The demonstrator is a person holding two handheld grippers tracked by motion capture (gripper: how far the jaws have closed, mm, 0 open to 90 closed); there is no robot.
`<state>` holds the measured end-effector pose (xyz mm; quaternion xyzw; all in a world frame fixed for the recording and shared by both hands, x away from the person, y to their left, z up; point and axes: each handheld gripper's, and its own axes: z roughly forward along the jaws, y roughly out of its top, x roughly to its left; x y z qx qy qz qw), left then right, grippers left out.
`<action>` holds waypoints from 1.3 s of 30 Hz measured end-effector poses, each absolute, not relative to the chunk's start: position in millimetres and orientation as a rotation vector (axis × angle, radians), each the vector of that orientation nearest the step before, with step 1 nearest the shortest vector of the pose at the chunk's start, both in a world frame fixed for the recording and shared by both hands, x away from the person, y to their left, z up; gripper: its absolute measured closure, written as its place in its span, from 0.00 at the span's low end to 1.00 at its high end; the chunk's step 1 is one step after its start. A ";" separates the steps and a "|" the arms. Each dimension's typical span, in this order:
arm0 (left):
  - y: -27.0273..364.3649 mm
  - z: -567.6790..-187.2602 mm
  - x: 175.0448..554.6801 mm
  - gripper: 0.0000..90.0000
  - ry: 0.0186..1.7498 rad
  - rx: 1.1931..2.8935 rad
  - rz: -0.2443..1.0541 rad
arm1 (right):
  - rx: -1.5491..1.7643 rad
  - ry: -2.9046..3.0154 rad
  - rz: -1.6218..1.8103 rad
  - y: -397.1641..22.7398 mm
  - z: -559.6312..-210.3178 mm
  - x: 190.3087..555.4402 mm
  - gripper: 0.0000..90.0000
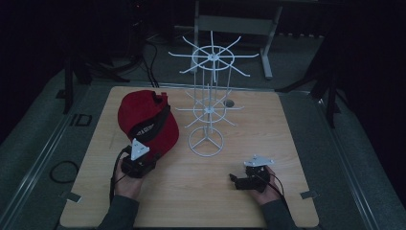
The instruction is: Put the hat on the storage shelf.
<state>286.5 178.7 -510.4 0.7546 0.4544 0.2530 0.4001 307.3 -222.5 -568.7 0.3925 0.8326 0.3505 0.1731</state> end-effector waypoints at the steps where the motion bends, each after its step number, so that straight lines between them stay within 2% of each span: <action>1: 179.4 -508.3 287.0 0.77 1.149 1.907 0.646 | 1.114 2.361 0.994 -222.5 -568.7 307.3 0.14; 39: 185.8 -437.6 303.5 0.77 1.057 1.873 0.783 | 1.119 2.360 0.996 -222.3 -568.5 307.2 0.14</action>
